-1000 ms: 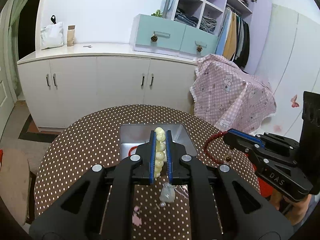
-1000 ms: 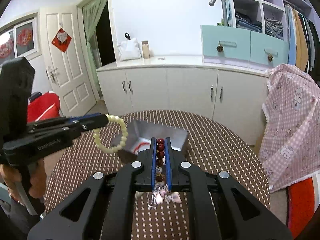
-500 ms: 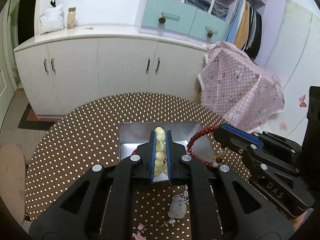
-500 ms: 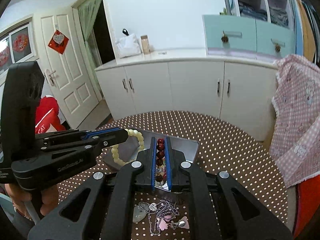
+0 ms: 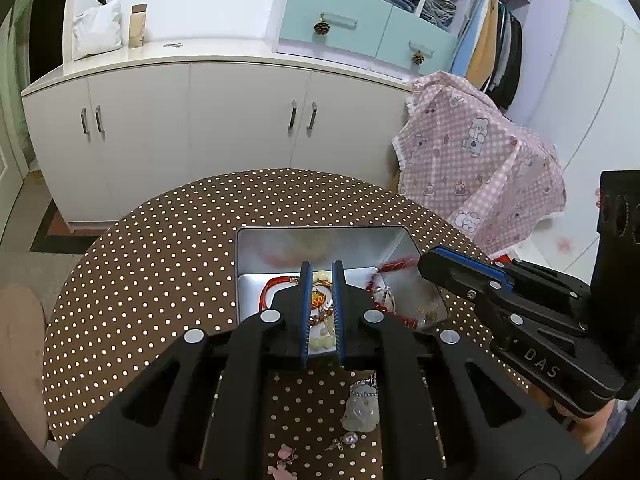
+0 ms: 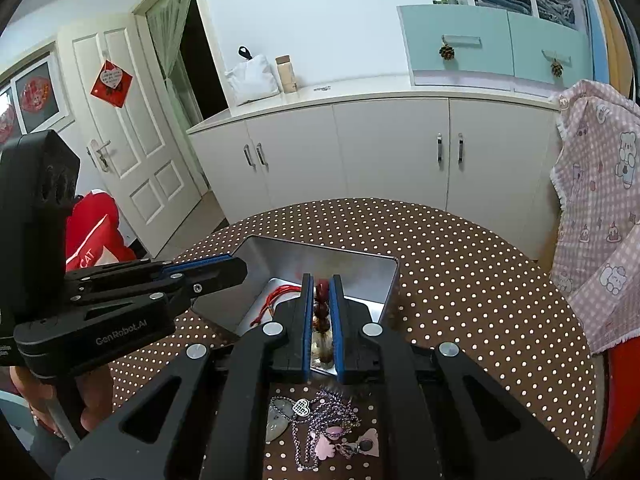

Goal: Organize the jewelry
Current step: 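Carry both bracelets over the grey box and open both grippers, then withdraw both grippers from the box back toward the remaining jewelry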

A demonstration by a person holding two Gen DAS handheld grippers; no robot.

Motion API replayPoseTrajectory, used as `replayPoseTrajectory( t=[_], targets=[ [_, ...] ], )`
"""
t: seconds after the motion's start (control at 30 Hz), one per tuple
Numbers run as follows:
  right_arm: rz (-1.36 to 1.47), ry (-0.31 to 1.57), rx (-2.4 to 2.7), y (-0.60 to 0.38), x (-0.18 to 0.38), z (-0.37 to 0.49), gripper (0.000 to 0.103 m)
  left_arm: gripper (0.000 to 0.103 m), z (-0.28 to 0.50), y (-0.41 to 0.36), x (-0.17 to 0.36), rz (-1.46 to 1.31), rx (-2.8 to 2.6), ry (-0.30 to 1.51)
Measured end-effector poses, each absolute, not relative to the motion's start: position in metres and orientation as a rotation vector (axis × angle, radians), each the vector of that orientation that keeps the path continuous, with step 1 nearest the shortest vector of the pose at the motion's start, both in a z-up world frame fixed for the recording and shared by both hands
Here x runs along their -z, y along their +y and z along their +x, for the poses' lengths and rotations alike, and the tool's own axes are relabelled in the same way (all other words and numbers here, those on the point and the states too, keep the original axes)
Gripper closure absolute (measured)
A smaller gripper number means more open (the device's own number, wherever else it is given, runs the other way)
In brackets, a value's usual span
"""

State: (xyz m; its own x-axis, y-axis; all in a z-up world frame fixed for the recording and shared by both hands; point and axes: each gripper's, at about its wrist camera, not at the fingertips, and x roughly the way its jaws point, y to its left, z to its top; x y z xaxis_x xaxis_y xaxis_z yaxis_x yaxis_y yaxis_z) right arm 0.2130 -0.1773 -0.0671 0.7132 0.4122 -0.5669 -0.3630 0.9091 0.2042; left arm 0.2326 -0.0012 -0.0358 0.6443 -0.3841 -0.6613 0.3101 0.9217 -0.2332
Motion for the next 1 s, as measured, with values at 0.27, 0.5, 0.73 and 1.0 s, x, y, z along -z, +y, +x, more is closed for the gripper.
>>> replayPoseTrajectory(
  t=[0.27, 0.5, 0.73, 1.0],
  targets=[
    [0.098, 0.627, -0.444, -0.186, 0.057, 0.198, 0.093, 0.092, 0.212, 0.005, 0.031, -0.057, 0.358, 0.738],
    [0.096, 0.586, -0.435, -0.192, 0.049, 0.175, 0.067, 0.092, 0.184, 0.016, 0.025, -0.024, 0.299, 0.688],
    [0.066, 0.574, -0.418, -0.189, 0.055, 0.153, 0.058, 0.026, 0.15, 0.027, 0.022, -0.042, 0.271, 0.612],
    [0.082, 0.607, -0.411, -0.189, 0.077, 0.131, 0.055, 0.026, 0.126, 0.032, 0.043, 0.025, 0.224, 0.642]
  ],
)
